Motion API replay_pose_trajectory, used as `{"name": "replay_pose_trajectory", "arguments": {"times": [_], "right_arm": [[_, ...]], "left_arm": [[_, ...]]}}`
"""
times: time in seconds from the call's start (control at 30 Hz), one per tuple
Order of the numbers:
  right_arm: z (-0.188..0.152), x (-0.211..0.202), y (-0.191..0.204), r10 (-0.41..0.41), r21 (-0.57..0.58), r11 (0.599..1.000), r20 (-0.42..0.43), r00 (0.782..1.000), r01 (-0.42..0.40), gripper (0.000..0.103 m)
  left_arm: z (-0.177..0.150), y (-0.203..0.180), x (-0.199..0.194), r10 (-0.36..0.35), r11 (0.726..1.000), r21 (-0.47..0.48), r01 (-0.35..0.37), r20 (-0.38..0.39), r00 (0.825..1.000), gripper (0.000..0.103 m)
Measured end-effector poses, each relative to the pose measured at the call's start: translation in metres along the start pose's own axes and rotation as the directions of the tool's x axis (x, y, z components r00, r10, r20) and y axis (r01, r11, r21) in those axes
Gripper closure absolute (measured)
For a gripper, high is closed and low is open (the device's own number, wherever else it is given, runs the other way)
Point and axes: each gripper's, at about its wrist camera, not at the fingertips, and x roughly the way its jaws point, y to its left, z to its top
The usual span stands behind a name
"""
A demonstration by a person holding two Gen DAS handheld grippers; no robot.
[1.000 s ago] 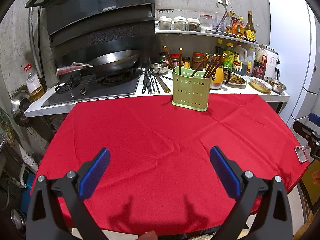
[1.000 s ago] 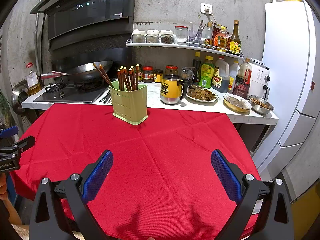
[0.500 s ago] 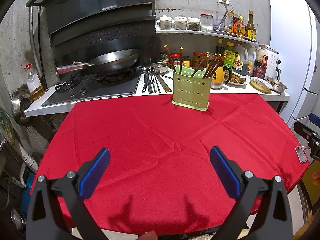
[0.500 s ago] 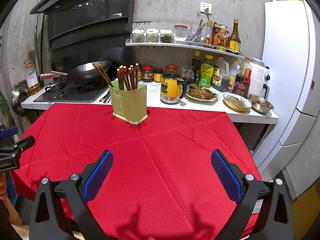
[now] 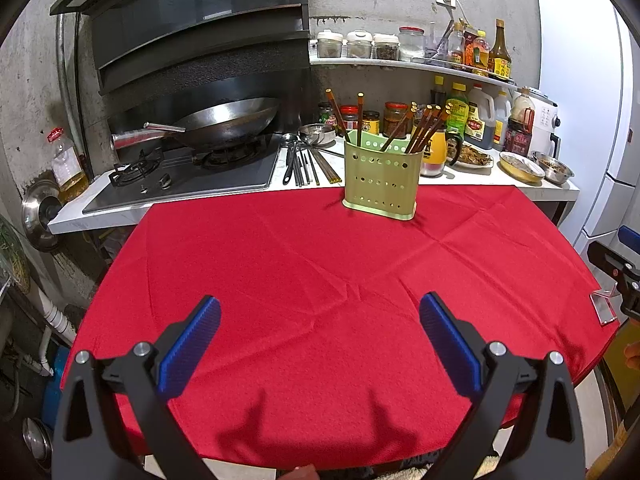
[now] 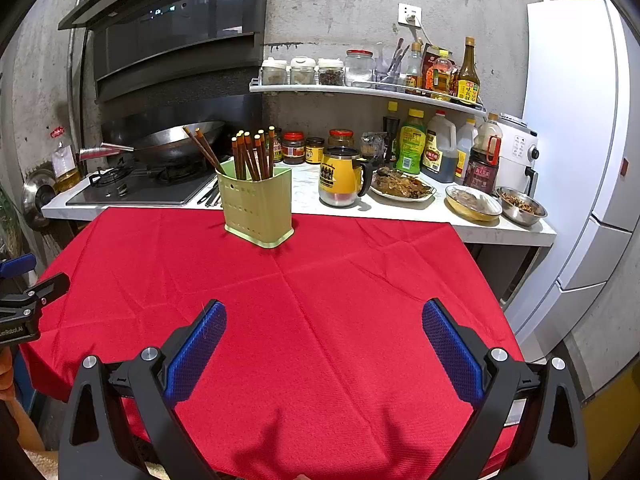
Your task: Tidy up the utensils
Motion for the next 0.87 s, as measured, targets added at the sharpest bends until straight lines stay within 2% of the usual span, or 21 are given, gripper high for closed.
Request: {"name": "replay_pose_trajectory", "arguments": {"times": [0.6, 0.87], "right_arm": [[-0.007, 0.009, -0.004, -0.007, 0.012, 1.0, -0.02, 1.0, 0.008, 0.006], [-0.004, 0.017, 0.0, -0.024, -0.001, 1.0, -0.032, 0.999, 0.024, 0.006]], "left_arm": [[-0.001, 0.001, 0.001, 0.002, 1.0, 0.007, -0.002, 0.01, 1.0, 0.006], [-0.001, 0.007, 0.014, 0.002, 1.0, 0.0, -0.002, -0.035, 0.999, 0.006]]}}
